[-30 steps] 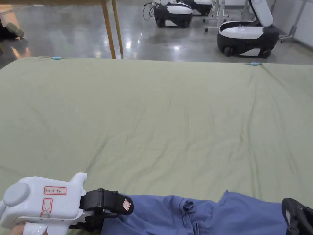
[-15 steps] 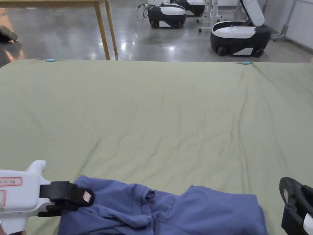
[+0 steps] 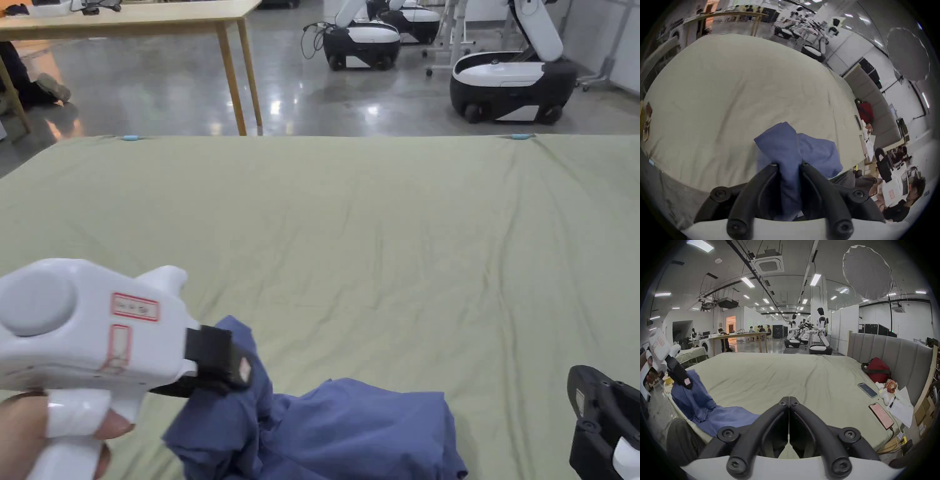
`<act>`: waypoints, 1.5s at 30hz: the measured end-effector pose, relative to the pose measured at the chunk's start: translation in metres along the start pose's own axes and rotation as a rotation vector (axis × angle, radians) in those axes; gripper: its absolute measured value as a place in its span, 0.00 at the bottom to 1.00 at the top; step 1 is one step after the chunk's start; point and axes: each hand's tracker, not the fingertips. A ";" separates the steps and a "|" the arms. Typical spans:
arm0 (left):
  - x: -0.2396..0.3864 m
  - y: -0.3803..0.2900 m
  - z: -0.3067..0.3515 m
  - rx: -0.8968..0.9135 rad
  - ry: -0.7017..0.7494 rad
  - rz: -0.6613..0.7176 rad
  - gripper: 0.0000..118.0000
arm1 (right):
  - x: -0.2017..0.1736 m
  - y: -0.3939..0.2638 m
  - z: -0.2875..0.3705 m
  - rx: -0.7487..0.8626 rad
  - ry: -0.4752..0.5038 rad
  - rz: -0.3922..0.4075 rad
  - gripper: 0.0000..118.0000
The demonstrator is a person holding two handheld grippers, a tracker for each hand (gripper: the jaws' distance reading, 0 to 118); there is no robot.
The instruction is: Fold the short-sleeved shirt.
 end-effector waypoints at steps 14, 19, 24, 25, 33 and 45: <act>0.111 -0.018 -0.139 -0.085 -0.058 -0.158 0.99 | 0.034 -0.013 0.009 -0.039 -0.059 -0.066 0.01; 0.098 -0.020 -0.099 0.077 -0.119 -0.148 0.85 | 0.037 -0.015 0.012 -0.047 -0.069 -0.065 0.01; 0.063 -0.029 -0.092 0.085 -0.316 -0.063 0.01 | 0.036 -0.016 0.004 -0.063 -0.054 -0.082 0.01; 0.060 -0.033 -0.100 0.037 -0.347 -0.045 0.01 | 0.035 -0.016 0.002 -0.072 -0.049 -0.087 0.01; 0.044 -0.074 -0.204 -0.141 -0.432 0.035 0.00 | 0.030 -0.023 0.001 -0.141 -0.020 -0.097 0.01; 0.016 -0.053 -0.121 -0.036 -0.456 -0.004 0.01 | 0.004 -0.013 -0.063 -0.342 0.401 -0.286 0.01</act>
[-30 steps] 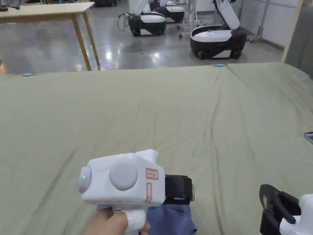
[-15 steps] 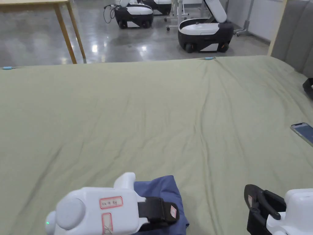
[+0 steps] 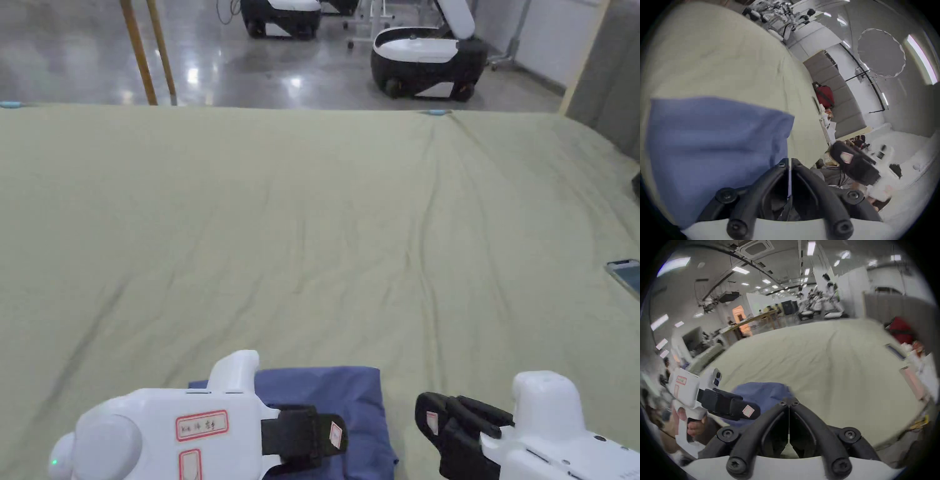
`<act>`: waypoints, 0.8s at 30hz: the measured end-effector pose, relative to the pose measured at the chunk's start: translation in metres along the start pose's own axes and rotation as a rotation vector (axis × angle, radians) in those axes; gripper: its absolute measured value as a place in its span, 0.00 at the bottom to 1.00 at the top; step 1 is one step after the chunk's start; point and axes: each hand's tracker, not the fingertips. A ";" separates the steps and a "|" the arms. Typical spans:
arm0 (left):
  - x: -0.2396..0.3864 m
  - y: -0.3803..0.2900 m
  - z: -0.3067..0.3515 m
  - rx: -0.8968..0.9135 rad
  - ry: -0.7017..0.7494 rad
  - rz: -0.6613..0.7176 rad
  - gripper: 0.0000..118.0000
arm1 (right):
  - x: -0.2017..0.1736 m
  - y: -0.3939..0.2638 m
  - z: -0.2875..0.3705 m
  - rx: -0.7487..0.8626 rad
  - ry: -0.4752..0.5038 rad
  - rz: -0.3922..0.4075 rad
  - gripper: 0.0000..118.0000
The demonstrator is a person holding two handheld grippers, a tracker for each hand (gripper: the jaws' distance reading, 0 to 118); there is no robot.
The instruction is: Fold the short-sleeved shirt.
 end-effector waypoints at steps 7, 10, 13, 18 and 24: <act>-0.052 0.015 0.088 0.091 0.187 0.045 0.01 | 0.023 0.006 -0.107 -0.283 0.442 -0.212 0.01; -0.078 0.024 0.100 0.072 0.201 0.079 0.01 | 0.049 -0.004 -0.140 -0.396 0.459 -0.316 0.01; -0.100 0.029 0.100 0.047 0.140 0.131 0.06 | 0.093 -0.017 -0.150 -0.397 0.589 -0.483 0.01; -0.127 0.035 0.065 -0.059 -0.023 0.179 0.94 | 0.107 -0.019 -0.153 -0.386 0.638 -0.537 0.01; -0.136 0.039 0.018 -0.092 -0.143 0.207 0.88 | 0.110 -0.018 -0.154 -0.390 0.655 -0.545 0.01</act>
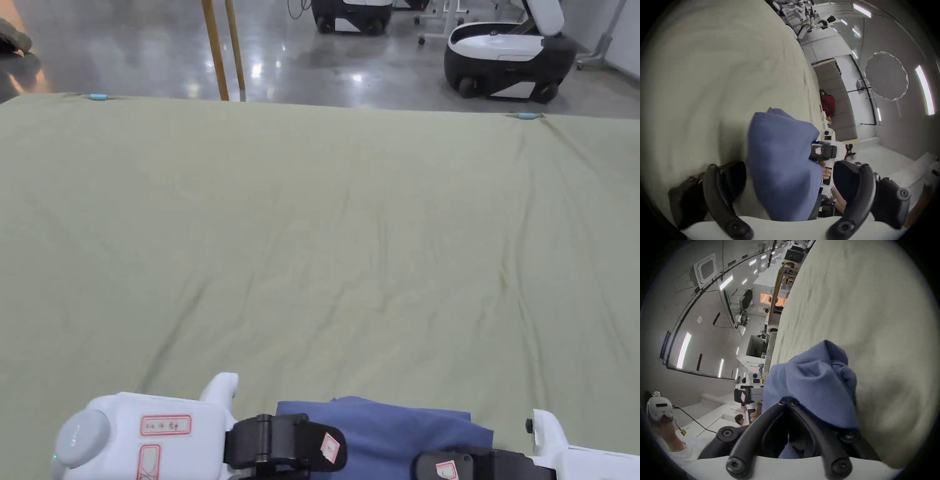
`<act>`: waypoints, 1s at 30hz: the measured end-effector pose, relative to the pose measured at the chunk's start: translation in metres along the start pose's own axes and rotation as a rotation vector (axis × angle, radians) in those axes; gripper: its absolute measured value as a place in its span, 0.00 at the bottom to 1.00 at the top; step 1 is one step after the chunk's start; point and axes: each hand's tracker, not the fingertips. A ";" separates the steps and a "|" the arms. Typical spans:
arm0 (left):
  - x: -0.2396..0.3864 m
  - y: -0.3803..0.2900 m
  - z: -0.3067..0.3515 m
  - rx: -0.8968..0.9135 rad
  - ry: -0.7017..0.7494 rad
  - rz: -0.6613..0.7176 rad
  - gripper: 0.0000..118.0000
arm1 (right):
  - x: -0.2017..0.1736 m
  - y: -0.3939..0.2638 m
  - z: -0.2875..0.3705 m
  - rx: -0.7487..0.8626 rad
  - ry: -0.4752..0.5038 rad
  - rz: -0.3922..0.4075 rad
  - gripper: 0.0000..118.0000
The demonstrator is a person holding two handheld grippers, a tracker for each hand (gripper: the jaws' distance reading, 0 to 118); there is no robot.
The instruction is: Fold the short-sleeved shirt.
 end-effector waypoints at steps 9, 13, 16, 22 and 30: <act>0.019 0.017 0.044 0.021 0.106 -0.126 0.24 | -0.072 -0.011 0.001 0.021 -0.233 0.271 0.01; -0.005 0.043 0.120 0.024 0.219 -0.105 0.24 | -0.097 -0.018 -0.006 0.047 -0.207 0.305 0.01; -0.037 0.062 0.195 0.074 0.322 -0.049 0.24 | -0.111 -0.022 -0.016 0.067 -0.184 0.317 0.01; -0.098 0.099 0.336 0.104 0.431 -0.015 0.24 | -0.127 -0.024 -0.029 0.085 -0.155 0.343 0.01; -0.116 0.123 0.394 0.143 0.500 0.048 0.25 | -0.138 -0.029 -0.045 0.090 -0.200 0.342 0.01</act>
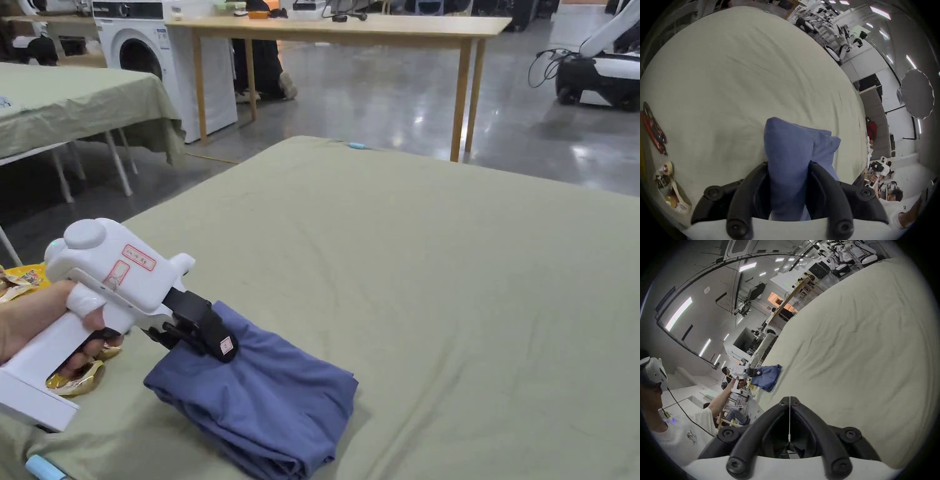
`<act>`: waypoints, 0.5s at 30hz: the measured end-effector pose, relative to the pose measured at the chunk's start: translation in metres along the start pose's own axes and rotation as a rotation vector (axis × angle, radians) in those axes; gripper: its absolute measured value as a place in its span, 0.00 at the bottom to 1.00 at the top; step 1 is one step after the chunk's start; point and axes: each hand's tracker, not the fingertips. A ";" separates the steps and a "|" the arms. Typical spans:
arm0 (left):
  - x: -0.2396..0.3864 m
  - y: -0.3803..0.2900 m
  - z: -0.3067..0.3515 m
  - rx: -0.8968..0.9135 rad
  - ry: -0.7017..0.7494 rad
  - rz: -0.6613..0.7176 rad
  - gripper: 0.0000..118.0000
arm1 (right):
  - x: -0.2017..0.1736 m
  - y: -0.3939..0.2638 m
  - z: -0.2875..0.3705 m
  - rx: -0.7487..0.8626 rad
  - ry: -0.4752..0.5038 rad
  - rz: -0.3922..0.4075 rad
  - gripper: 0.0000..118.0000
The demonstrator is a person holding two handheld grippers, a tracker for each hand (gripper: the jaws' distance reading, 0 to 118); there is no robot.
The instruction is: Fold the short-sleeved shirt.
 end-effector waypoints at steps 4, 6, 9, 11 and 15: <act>0.016 -0.002 0.001 0.011 0.051 -0.045 0.83 | 0.003 0.001 0.002 0.007 -0.009 -0.007 0.01; 0.024 0.007 0.013 0.073 0.092 -0.061 0.98 | 0.005 0.001 0.006 0.008 -0.004 -0.008 0.01; 0.036 0.000 0.037 0.109 0.097 -0.077 0.98 | 0.006 0.001 0.014 0.015 -0.012 0.002 0.01; 0.062 -0.023 0.037 0.141 0.121 -0.096 0.98 | 0.003 0.002 0.021 0.033 -0.029 0.019 0.01; 0.138 -0.058 0.020 0.299 0.099 -0.202 0.81 | -0.010 0.010 0.041 0.110 -0.152 0.122 0.01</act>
